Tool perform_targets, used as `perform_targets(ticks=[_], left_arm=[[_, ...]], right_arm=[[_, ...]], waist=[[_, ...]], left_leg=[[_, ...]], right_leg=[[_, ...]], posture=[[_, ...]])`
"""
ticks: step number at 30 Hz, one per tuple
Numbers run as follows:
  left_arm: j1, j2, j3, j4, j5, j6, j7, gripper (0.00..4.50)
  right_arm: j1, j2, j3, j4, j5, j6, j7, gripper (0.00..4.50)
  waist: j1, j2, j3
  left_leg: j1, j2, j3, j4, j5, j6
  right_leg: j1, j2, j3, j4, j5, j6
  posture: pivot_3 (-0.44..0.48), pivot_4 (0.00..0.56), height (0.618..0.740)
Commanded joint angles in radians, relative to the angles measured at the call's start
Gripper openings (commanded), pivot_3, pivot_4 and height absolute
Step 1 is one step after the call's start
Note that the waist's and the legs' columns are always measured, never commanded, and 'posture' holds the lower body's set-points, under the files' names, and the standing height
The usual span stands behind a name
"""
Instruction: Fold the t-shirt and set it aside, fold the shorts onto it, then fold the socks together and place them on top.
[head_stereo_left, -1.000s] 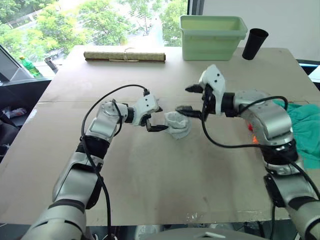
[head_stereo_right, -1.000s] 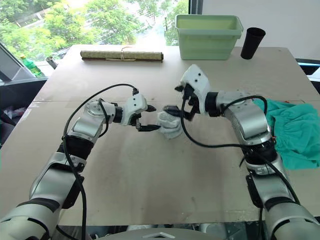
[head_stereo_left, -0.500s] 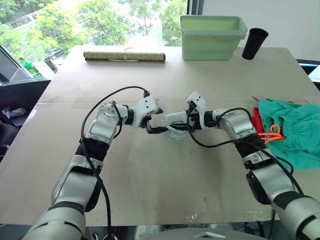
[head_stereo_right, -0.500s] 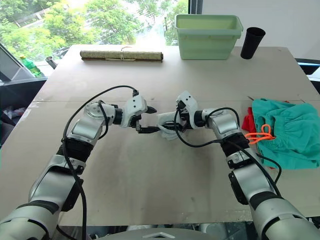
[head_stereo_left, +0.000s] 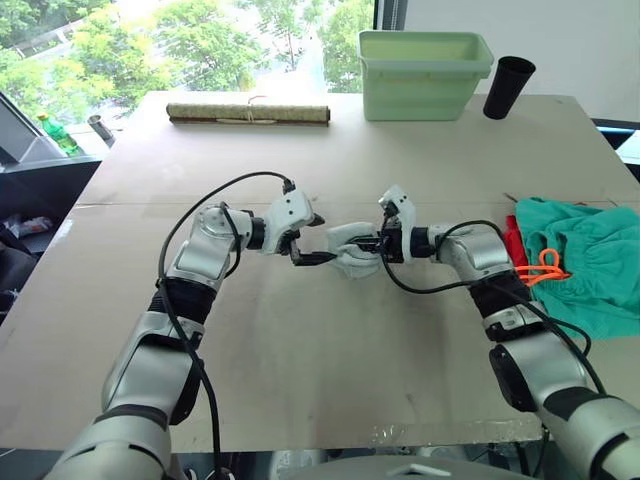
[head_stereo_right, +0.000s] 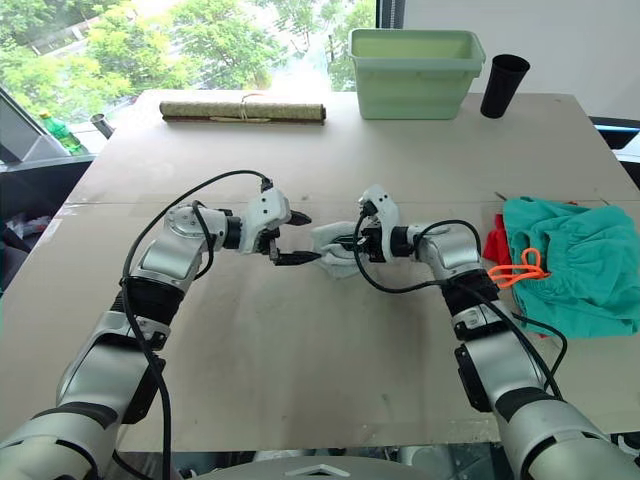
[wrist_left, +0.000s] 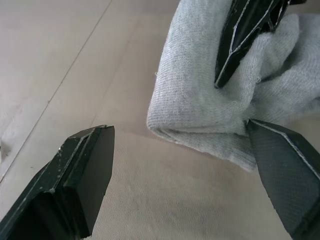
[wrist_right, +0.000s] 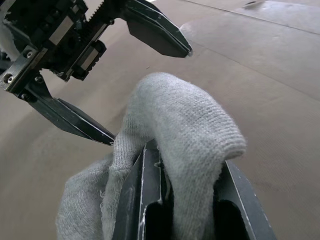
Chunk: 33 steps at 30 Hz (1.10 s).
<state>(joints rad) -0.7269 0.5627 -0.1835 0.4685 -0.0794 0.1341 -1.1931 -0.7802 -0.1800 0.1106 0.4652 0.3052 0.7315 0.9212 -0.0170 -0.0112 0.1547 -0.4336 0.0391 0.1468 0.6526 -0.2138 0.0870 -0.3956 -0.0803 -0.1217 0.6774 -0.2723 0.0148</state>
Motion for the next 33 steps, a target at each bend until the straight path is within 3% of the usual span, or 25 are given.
perform_targets(ticks=[1, 7, 13, 18, 22, 30, 31, 32, 33], left_arm=[[0.012, 0.013, 0.082, -0.181, -0.149, 0.100, -0.066, 4.50], [0.042, 0.068, 0.150, -0.441, -0.337, 0.317, -0.109, 4.50], [-0.011, 0.081, 0.217, -0.620, -0.516, 0.496, -0.069, 4.50], [-0.054, 0.083, 0.230, -0.683, -0.599, 0.561, -0.041, 4.50], [-0.077, 0.082, 0.219, -0.690, -0.616, 0.568, -0.037, 4.50], [-0.105, 0.076, 0.194, -0.666, -0.617, 0.557, -0.053, 4.50], [-0.104, 0.077, 0.193, -0.663, -0.615, 0.554, -0.055, 4.50], [-0.103, 0.079, 0.192, -0.662, -0.614, 0.552, -0.056, 4.50], [-0.100, 0.082, 0.191, -0.661, -0.612, 0.549, -0.056, 4.50]], right_arm=[[0.036, -0.062, -0.099, -0.246, 0.067, 0.111, -0.081, 0.04], [0.103, -0.168, -0.309, -0.581, 0.179, 0.333, -0.250, 0.04], [0.152, -0.326, -0.617, -0.763, 0.281, 0.557, -0.371, 0.04], [0.226, -0.478, -0.851, -0.780, 0.317, 0.707, -0.406, 0.04], [0.262, -0.491, -1.027, -0.746, 0.314, 0.818, -0.438, 0.04], [0.439, -0.464, -1.052, -0.684, 0.232, 0.743, -0.513, 0.04], [0.467, -0.462, -1.027, -0.691, 0.211, 0.695, -0.524, 0.92], [0.499, -0.470, -0.994, -0.700, 0.191, 0.636, -0.524, 1.14], [0.541, -0.488, -0.956, -0.715, 0.175, 0.571, -0.507, 1.73]], waist=[[0.002, 0.000, 0.000], [0.000, 0.000, 0.000], [0.010, 0.000, 0.000], [0.009, 0.001, 0.000], [0.005, 0.001, 0.000], [0.009, 0.002, 0.000], [0.009, 0.002, 0.000], [0.008, 0.002, 0.000], [0.008, 0.002, 0.000]], left_leg=[[0.000, 0.000, 0.000, 0.000, 0.000, 0.000], [0.000, 0.000, -0.001, -0.001, 0.000, 0.000], [0.000, -0.001, -0.002, -0.002, 0.000, 0.000], [0.001, -0.001, -0.002, -0.002, 0.000, 0.000], [0.001, -0.001, -0.002, -0.003, 0.000, 0.000], [0.001, -0.001, -0.001, -0.003, 0.000, 0.000], [0.001, -0.001, -0.001, -0.004, 0.000, 0.000], [0.001, -0.001, -0.001, -0.004, 0.000, 0.000], [0.001, -0.001, -0.001, -0.004, 0.000, 0.000]], right_leg=[[0.000, 0.000, 0.000, 0.000, 0.000, 0.000], [0.000, -0.001, 0.000, -0.001, 0.000, 0.000], [0.001, -0.002, -0.001, -0.002, 0.000, 0.000], [0.002, -0.001, -0.001, -0.004, 0.000, 0.000], [0.003, 0.001, 0.000, -0.003, 0.000, 0.000], [0.003, 0.001, 0.001, -0.004, 0.000, 0.000], [0.003, 0.001, 0.001, -0.004, 0.000, 0.001], [0.003, 0.001, 0.001, -0.004, 0.000, 0.001], [0.003, 0.001, 0.001, -0.004, 0.000, 0.001]], posture=[[0.000, 0.150, 0.737], [0.000, 0.150, 0.737], [0.000, 0.150, 0.737], [0.000, 0.150, 0.737], [0.000, 0.150, 0.737], [0.000, 0.150, 0.737], [0.000, 0.150, 0.737], [0.000, 0.150, 0.737], [0.000, 0.150, 0.737]])
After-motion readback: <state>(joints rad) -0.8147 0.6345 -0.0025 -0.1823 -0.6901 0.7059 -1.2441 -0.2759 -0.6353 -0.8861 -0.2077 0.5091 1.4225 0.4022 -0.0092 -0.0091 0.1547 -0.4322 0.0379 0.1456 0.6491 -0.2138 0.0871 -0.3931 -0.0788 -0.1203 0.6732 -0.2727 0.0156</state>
